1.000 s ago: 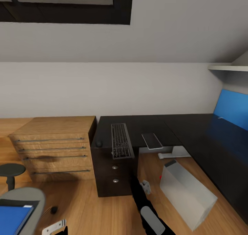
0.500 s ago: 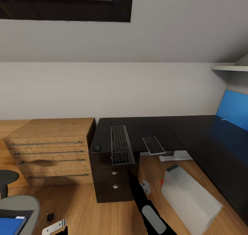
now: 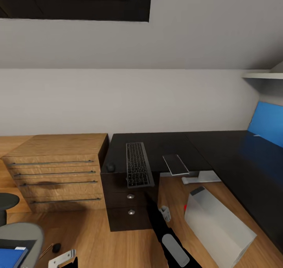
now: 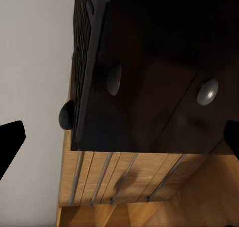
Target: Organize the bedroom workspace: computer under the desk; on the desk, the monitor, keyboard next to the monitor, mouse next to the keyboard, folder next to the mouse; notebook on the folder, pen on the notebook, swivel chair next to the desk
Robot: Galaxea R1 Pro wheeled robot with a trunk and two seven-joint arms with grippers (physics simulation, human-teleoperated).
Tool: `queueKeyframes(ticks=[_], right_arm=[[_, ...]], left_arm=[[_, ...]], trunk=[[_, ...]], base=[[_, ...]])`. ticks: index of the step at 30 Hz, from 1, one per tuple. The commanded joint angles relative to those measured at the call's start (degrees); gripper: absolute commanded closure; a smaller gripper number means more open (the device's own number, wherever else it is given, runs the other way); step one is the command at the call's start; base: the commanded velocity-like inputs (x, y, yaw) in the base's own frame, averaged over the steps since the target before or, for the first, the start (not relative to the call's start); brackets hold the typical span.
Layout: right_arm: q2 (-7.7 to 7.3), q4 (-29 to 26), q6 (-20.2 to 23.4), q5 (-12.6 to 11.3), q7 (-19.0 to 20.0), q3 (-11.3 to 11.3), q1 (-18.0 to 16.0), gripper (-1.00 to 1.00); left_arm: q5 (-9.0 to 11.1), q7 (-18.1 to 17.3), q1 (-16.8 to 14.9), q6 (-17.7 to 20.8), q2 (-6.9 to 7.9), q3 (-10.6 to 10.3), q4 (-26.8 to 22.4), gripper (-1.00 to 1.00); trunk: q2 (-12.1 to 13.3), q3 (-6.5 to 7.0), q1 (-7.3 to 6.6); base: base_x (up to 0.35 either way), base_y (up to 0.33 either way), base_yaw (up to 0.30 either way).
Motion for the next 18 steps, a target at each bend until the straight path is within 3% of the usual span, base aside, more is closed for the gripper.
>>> queueKeyframes(ticks=[1,12,18], right_arm=[[0.00,0.09,-0.35,-0.62,0.30,0.22,-0.05,-1.00],[0.00,-0.39,-0.61,-0.66,0.60,0.40,-0.05,-1.00],[0.00,-0.43,-0.65,-0.65,0.63,0.44,-0.05,-1.00]], left_arm=[[0.35,0.45,0.01,0.17,0.06,-0.16,-0.13,-1.00],[0.39,0.30,0.01,0.25,0.20,-0.15,0.30,-1.00],[0.39,0.22,0.01,0.18,0.23,-0.15,0.38,-1.00]], trunk=[[-0.44,-0.23,0.23],[-1.24,-0.59,0.67],[-1.24,-0.59,0.67]], base=[[0.000,0.000,0.000],[0.003,0.001,0.000],[0.187,0.051,0.000]])
